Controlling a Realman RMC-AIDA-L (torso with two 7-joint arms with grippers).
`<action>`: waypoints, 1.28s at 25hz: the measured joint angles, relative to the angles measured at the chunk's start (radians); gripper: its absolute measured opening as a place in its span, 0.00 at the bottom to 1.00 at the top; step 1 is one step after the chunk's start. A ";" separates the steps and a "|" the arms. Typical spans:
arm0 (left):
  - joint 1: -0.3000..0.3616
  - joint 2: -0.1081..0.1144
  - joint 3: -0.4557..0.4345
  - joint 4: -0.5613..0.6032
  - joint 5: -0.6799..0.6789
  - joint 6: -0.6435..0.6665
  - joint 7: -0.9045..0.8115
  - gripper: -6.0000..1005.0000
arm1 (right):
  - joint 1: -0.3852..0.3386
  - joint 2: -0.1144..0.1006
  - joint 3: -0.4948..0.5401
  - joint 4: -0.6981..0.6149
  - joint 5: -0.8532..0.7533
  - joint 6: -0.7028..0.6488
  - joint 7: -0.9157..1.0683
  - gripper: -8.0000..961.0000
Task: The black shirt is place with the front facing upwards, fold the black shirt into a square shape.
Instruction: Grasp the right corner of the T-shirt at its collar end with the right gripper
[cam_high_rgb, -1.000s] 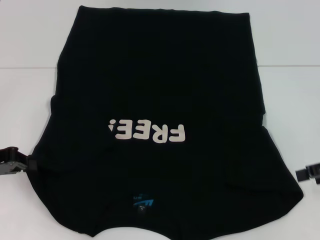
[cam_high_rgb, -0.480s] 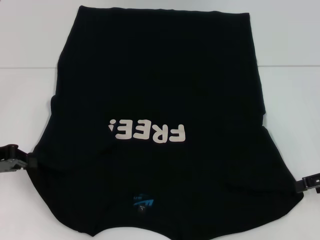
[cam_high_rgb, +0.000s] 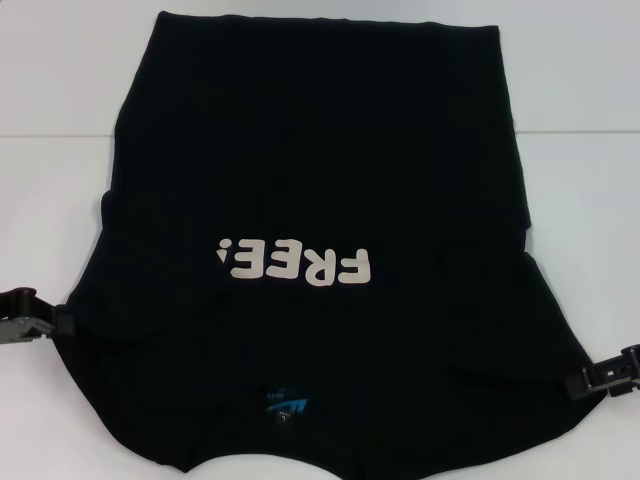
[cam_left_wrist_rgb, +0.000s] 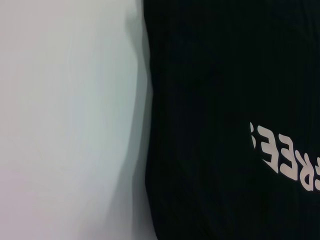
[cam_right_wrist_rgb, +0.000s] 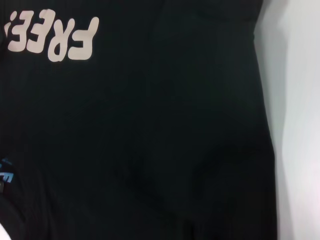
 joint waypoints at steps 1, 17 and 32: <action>0.000 0.000 0.000 0.000 0.000 0.001 0.000 0.03 | 0.001 0.001 -0.003 0.000 0.000 0.000 0.000 0.83; 0.003 -0.002 0.000 0.000 -0.003 0.003 0.006 0.03 | 0.048 0.025 -0.031 0.045 0.001 0.005 -0.022 0.82; 0.001 -0.002 0.000 0.000 -0.012 0.003 0.005 0.03 | 0.040 0.010 -0.022 0.054 0.001 0.019 -0.029 0.81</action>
